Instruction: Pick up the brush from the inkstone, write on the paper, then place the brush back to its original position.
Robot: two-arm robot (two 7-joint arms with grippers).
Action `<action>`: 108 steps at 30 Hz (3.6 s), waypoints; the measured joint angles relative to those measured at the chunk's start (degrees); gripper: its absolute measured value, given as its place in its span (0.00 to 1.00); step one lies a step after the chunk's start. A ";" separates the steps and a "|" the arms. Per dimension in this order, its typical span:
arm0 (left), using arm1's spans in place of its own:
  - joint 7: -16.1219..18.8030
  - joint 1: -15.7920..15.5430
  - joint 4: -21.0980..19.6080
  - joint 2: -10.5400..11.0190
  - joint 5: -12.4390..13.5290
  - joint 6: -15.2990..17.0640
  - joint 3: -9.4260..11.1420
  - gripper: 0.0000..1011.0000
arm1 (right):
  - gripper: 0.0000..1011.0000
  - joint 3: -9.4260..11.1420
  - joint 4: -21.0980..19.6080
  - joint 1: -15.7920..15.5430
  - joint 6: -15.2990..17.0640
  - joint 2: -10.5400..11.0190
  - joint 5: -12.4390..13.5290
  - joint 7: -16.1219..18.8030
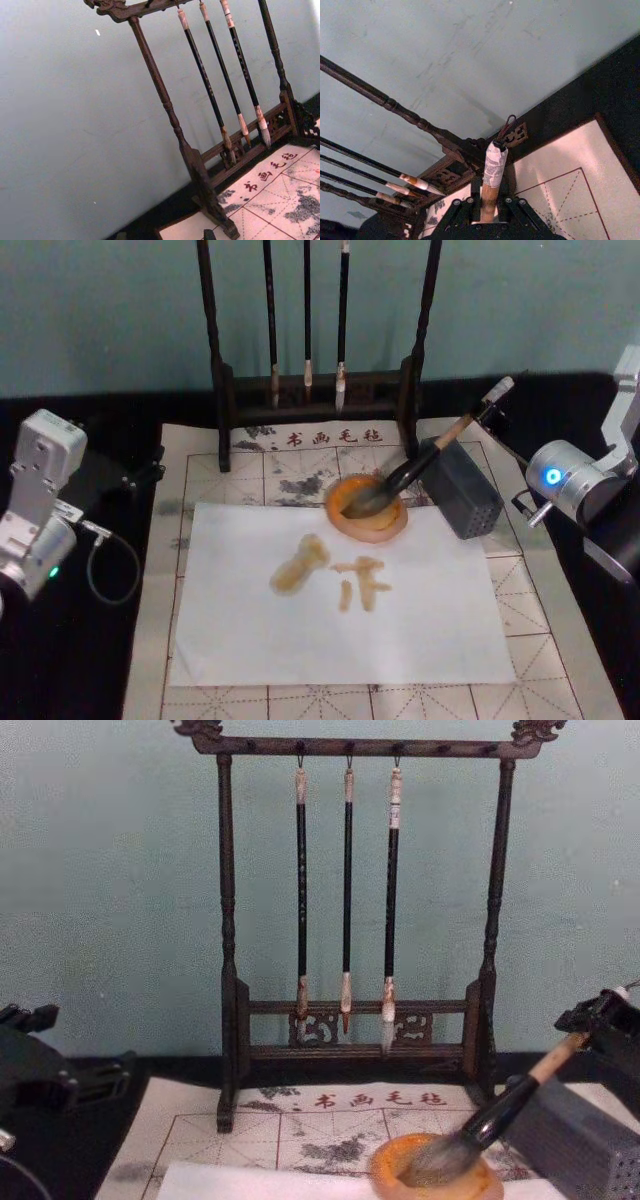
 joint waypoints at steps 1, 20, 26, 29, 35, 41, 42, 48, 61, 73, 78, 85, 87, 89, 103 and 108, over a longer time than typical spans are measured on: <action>0.00 0.00 0.00 0.00 0.00 0.00 0.00 0.99 | 0.20 0.00 0.00 0.00 0.00 0.00 0.00 0.00; 0.00 0.00 0.00 0.00 0.00 0.00 0.00 0.99 | 0.20 -3.36 -3.42 0.39 -5.01 3.02 -1.81 2.13; 0.00 0.00 0.00 0.00 0.00 0.00 0.00 0.99 | 0.20 -5.87 -5.71 0.51 -7.84 5.31 -6.67 4.07; 0.00 0.00 0.00 0.00 0.00 0.00 0.00 0.99 | 0.20 -7.16 -6.94 0.65 -9.46 6.60 -10.32 5.55; 0.00 0.00 0.00 0.00 0.00 0.00 0.00 0.99 | 0.20 -9.19 -9.30 0.75 -13.78 8.92 -17.75 8.65; 0.00 0.00 0.00 0.00 0.00 0.00 0.00 0.99 | 0.20 -9.67 -11.08 0.38 -16.44 9.87 -20.88 11.89; 0.00 0.00 0.00 0.00 0.00 0.00 0.00 0.99 | 0.20 -9.67 -11.35 0.27 -16.61 9.95 -21.05 12.28; 0.00 0.01 0.00 0.00 0.00 0.00 0.00 0.99 | 0.20 -10.01 -13.45 -0.74 -18.35 10.71 -23.21 15.37; 0.00 0.00 0.00 0.00 0.00 0.00 0.00 0.99 | 0.20 -10.91 -17.07 -3.62 -25.64 13.43 -29.07 23.81; 0.00 0.00 0.00 0.00 0.00 0.00 0.00 0.99 | 0.20 -10.79 -19.72 -7.06 -29.64 16.18 -29.73 33.26; 0.00 0.00 0.00 0.00 0.00 0.00 0.00 0.99 | 0.20 -10.56 -20.59 -8.42 -30.97 16.88 -29.72 36.77; 0.00 0.00 0.00 0.00 0.00 0.00 0.00 0.99 | 0.20 -10.14 -21.19 -10.20 -31.87 17.56 -29.43 40.26; 0.00 0.00 0.00 0.00 0.00 0.00 0.00 0.99 | 0.20 -10.09 -21.30 -10.54 -32.01 17.67 -29.40 40.87; 0.00 0.00 0.00 0.00 0.00 0.00 0.00 0.99 | 0.20 -10.07 -21.42 -11.00 -32.26 17.77 -29.59 41.33; 0.00 0.00 0.00 0.00 0.00 0.00 0.00 0.99 | 0.20 -10.71 -21.58 -12.23 -33.07 17.09 -31.76 42.36; 0.00 0.00 0.00 0.00 0.00 0.00 0.00 0.99 | 0.20 -11.12 -21.69 -12.31 -33.08 16.79 -32.24 42.63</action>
